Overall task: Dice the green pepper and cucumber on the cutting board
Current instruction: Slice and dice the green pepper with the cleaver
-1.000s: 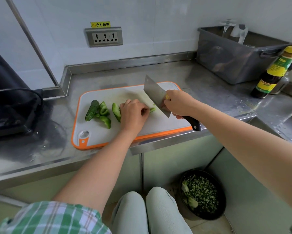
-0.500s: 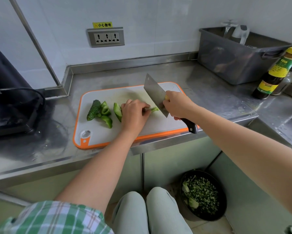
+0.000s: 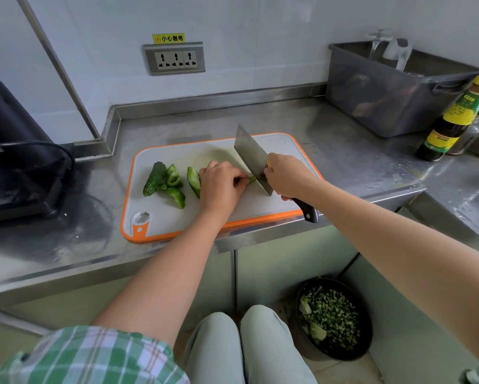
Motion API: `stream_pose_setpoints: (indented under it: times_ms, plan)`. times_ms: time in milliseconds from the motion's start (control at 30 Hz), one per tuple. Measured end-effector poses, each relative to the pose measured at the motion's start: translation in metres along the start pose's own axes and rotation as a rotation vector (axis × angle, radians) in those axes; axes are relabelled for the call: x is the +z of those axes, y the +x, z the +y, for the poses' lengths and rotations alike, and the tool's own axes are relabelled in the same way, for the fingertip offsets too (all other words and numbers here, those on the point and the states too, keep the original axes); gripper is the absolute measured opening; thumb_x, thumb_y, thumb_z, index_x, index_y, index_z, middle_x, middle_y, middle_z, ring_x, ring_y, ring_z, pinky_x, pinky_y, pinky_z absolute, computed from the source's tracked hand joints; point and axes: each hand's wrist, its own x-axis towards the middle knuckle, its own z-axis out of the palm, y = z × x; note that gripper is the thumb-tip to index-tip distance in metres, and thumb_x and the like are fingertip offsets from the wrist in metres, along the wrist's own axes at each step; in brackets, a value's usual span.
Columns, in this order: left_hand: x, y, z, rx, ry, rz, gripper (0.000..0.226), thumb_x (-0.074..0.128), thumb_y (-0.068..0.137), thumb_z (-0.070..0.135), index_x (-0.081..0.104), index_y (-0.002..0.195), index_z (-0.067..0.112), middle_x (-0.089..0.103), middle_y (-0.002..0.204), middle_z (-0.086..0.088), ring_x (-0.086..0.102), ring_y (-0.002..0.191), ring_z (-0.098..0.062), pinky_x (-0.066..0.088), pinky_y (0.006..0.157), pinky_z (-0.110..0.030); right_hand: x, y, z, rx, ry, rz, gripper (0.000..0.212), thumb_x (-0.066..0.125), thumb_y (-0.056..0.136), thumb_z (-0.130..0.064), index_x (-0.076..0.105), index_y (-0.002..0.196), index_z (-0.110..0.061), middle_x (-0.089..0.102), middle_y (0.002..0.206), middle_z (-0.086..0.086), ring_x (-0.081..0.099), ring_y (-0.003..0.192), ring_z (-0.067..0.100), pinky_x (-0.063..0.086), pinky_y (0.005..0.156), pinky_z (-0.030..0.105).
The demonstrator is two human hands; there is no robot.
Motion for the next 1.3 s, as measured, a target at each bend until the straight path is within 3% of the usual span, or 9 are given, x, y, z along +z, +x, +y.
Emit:
stream_pose_setpoints:
  times_ms: [200, 300, 433, 667, 933, 1167, 1300]
  plan:
    - [0.001, 0.0, 0.0, -0.007, -0.015, 0.003, 0.008, 0.07, 0.083, 0.029, 0.078, 0.084, 0.026, 0.068, 0.077, 0.001, 0.052, 0.082, -0.03, 0.033, 0.07, -0.034, -0.018, -0.004, -0.001, -0.014, 0.028, -0.045, 0.009, 0.033, 0.095, -0.007, 0.041, 0.091, -0.008, 0.052, 0.068, 0.011, 0.052, 0.043, 0.024, 0.042, 0.042, 0.026]
    - [0.001, 0.001, -0.001, -0.003, -0.009, 0.002, 0.009, 0.07, 0.083, 0.029, 0.078, 0.085, 0.027, 0.068, 0.078, 0.001, 0.053, 0.082, -0.03, 0.034, 0.071, -0.035, -0.02, -0.003, -0.006, -0.014, -0.068, -0.107, 0.018, 0.036, 0.093, -0.008, 0.051, 0.101, -0.002, 0.058, 0.063, 0.012, 0.053, 0.04, 0.023, 0.039, 0.037, 0.022]
    - [0.001, 0.0, -0.001, 0.008, -0.012, 0.011, 0.008, 0.071, 0.082, 0.03, 0.078, 0.082, 0.027, 0.065, 0.074, 0.001, 0.051, 0.08, -0.031, 0.031, 0.068, -0.033, -0.011, -0.003, -0.005, -0.013, -0.031, -0.083, 0.026, 0.033, 0.091, -0.007, 0.051, 0.111, -0.008, 0.056, 0.069, 0.01, 0.054, 0.04, 0.022, 0.041, 0.041, 0.024]
    - [0.001, 0.0, -0.002, 0.001, -0.03, 0.023, 0.011, 0.07, 0.083, 0.032, 0.077, 0.087, 0.024, 0.068, 0.077, 0.001, 0.053, 0.083, -0.029, 0.027, 0.069, -0.031, -0.004, -0.002, -0.003, 0.006, 0.032, 0.004, 0.009, 0.033, 0.096, -0.012, 0.041, 0.095, -0.01, 0.053, 0.073, 0.009, 0.055, 0.045, 0.024, 0.041, 0.041, 0.026]
    - [0.0, -0.001, 0.001, -0.015, 0.005, 0.0, 0.01, 0.067, 0.08, 0.027, 0.077, 0.081, 0.024, 0.07, 0.078, 0.002, 0.053, 0.083, -0.029, 0.032, 0.07, -0.032, -0.021, -0.007, -0.009, -0.019, -0.065, -0.11, 0.018, 0.032, 0.091, -0.005, 0.048, 0.1, -0.005, 0.054, 0.064, 0.01, 0.052, 0.039, 0.022, 0.038, 0.037, 0.022]
    - [0.001, 0.0, -0.001, -0.011, -0.007, -0.01, 0.009, 0.07, 0.08, 0.029, 0.077, 0.085, 0.025, 0.069, 0.079, 0.0, 0.052, 0.085, -0.03, 0.034, 0.069, -0.033, 0.0, -0.007, -0.004, -0.003, 0.019, -0.007, 0.014, 0.033, 0.097, -0.014, 0.046, 0.1, -0.008, 0.053, 0.075, 0.01, 0.056, 0.047, 0.025, 0.049, 0.05, 0.032]
    - [0.001, -0.001, -0.001, -0.02, -0.03, -0.011, 0.012, 0.071, 0.078, 0.028, 0.076, 0.087, 0.022, 0.071, 0.082, 0.001, 0.054, 0.087, -0.03, 0.04, 0.074, -0.036, -0.005, -0.004, -0.003, 0.006, 0.064, 0.026, 0.011, 0.033, 0.096, -0.012, 0.044, 0.095, -0.009, 0.054, 0.071, 0.01, 0.056, 0.044, 0.025, 0.043, 0.041, 0.026]
